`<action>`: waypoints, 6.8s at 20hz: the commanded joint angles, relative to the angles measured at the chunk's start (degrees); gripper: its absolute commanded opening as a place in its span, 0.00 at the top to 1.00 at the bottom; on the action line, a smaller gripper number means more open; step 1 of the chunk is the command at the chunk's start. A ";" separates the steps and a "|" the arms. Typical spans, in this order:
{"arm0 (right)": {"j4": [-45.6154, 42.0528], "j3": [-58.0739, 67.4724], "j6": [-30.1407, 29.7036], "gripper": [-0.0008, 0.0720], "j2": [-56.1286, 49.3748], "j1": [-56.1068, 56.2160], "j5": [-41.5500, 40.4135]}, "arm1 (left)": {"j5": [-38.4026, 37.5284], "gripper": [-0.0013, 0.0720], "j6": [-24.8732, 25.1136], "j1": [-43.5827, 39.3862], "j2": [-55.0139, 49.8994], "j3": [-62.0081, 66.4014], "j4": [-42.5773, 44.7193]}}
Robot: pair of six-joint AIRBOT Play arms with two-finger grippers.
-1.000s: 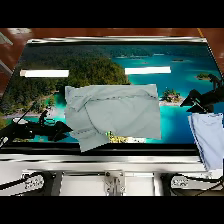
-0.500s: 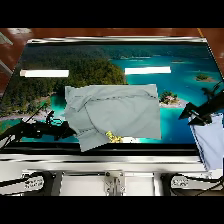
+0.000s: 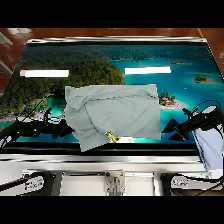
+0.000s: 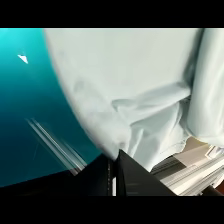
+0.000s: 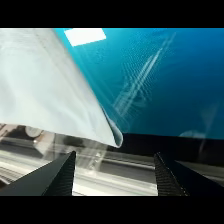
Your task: Fold the shirts.
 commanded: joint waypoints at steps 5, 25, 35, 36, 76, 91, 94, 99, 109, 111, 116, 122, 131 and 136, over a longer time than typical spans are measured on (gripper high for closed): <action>5.97 -4.81 -1.05 0.13 -0.04 0.02 -7.63 | -1.29 0.94 0.13 -0.02 3.63 0.09 -0.04; -0.76 48.43 -4.50 0.90 31.61 10.93 -15.89 | -7.43 0.94 -4.61 0.09 19.50 77.96 12.72; -13.16 62.05 8.50 0.90 50.40 10.93 -10.47 | -12.50 0.94 -20.09 0.09 37.55 90.82 39.01; -13.57 62.05 8.50 0.90 50.77 10.93 -6.84 | -14.05 0.94 -21.35 0.09 38.16 90.82 38.99; -7.39 27.78 6.71 0.90 -9.84 23.23 -48.06 | 18.36 0.94 -10.12 -5.97 -19.12 46.60 18.88; -14.12 27.71 8.92 0.90 -12.13 21.18 -16.33 | -19.17 0.94 -13.33 -1.81 -23.28 46.42 25.73; -13.94 27.78 8.85 0.51 -10.88 20.98 -16.17 | -22.08 0.54 -13.62 -1.38 -23.21 46.62 25.70; -18.16 27.76 5.70 0.35 -0.04 16.22 -6.05 | -27.74 0.27 -11.13 4.22 -14.67 42.47 24.46; -12.59 20.65 0.70 0.35 7.23 -2.40 5.35 | -22.34 0.28 -2.32 21.57 12.35 0.44 24.41; -12.33 19.32 0.63 0.35 7.23 -2.19 5.05 | -20.65 0.32 -0.24 21.59 12.13 -3.45 24.41; -11.43 17.07 0.72 0.35 7.21 -2.16 3.17 | -16.65 0.32 2.29 18.93 11.58 -7.89 22.56; -11.06 15.96 1.33 0.35 7.21 -2.16 2.75 | -11.56 0.37 1.38 11.98 9.86 -8.07 21.55; -11.23 15.96 1.36 0.35 7.21 -2.16 1.42 | -6.75 0.37 1.42 4.90 3.45 -8.15 16.70; -13.25 14.99 1.25 0.35 7.21 -2.16 2.14 | -5.38 0.91 0.66 2.05 2.45 -8.15 15.34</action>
